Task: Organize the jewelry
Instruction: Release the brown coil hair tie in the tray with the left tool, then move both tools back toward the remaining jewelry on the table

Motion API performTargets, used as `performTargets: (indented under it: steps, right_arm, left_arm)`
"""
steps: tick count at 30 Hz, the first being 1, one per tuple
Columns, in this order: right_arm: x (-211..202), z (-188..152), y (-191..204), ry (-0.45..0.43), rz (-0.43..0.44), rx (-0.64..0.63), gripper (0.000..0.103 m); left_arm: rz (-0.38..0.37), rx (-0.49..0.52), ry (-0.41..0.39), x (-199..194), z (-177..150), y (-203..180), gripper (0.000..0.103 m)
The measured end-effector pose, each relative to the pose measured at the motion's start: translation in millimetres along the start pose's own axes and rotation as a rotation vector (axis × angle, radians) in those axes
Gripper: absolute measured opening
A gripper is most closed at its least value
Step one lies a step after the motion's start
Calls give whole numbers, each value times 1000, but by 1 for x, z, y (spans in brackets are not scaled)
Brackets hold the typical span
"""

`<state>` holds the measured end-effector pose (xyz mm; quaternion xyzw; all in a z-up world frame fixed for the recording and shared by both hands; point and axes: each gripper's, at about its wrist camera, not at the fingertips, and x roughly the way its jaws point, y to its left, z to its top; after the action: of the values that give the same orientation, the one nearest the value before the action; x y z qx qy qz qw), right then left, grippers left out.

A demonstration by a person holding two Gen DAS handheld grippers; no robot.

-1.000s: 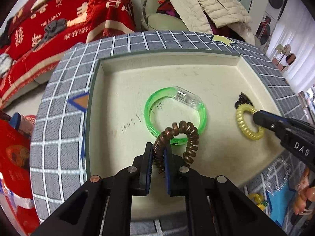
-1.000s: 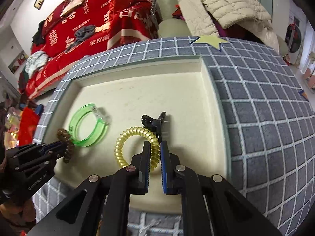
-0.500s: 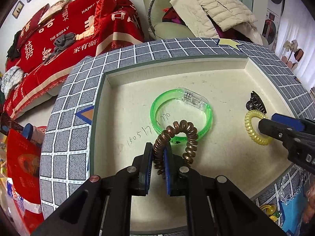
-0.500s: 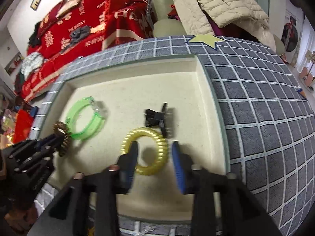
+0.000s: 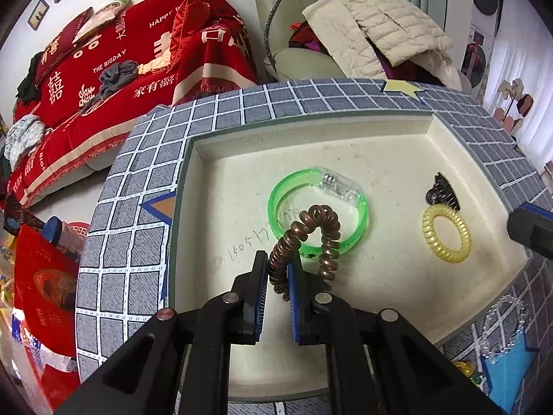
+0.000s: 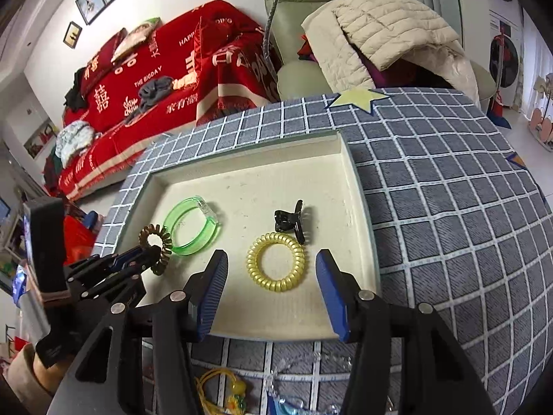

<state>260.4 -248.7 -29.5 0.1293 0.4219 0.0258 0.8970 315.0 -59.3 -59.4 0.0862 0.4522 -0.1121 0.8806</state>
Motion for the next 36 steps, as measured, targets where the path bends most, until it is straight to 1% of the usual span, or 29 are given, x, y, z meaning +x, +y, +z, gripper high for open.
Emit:
performTargets:
  steps: [1,2,3,5,8,11,13,14,15,17,18,19,20,21,24,26,28,33,36]
  right_arm:
    - [-3,-1,0,-3,1,2,60]
    - [-5,-2,0,-6,2,3,60]
    - [-7,-3,0,-9,4,5,60]
    - [-10,-5,1,-8,5,3,60]
    - [-13,-8,1,-6,1,3,60]
    - [-17,-10,1,-5,4,7,61]
    - [-23,-12,1,-18,7,3,69]
    - [-28,-14,2,-30,9,0,79]
    - [-32,-16,2,-40,12,-2,86]
    - [-41,-20,2,-60,22,0,87]
    - [-44,-22,1,-66,26,2,92]
    - [-49,-25,0,-72,33,3,93]
    - [-53,-28,0,-80,37,3,100]
    - [-56,-31,-1,-83,39,1,103]
    - [-69,-43,-2,-115,40,-4,103]
    - [-75,-51,-4,-115,49,2,103]
    - [-77,-58,-6,-94,56,7,103]
    - [-80,-76,-10,-38,32,5,103]
    - [-77,-89,-16,7,26,14,103]
  left_arm:
    - [-3,0,0,0,1,0,48]
    - [4,0,-4,-1,1,-1,88]
    - [24,-5,-19,-3,1,-1,103]
    - [27,-4,-56,-9,1,-2,103]
    - [25,-6,-55,-14,2,-3,103]
    - [26,-14,-81,-25,1,-1,103]
    - [26,-23,-102,-36,-2,1,103]
    - [25,-29,-110,-41,-5,3,103]
    - [19,-34,-112,-47,-8,5,103]
    - [3,-47,-113,-57,-16,9,103]
    - [0,-52,-112,-60,-20,11,103]
    - [-5,-55,-112,-64,-24,13,103]
    - [-8,-56,-110,-69,-31,15,103]
    - [-10,-57,-111,-73,-36,16,103]
    - [-15,-68,-105,-85,-53,20,103]
    - [-7,-80,-107,-92,-65,22,103]
    - [-2,-85,-118,-99,-75,23,103]
    - [19,-86,-115,-109,-104,25,103]
    - [-4,-79,-95,-110,-119,23,103]
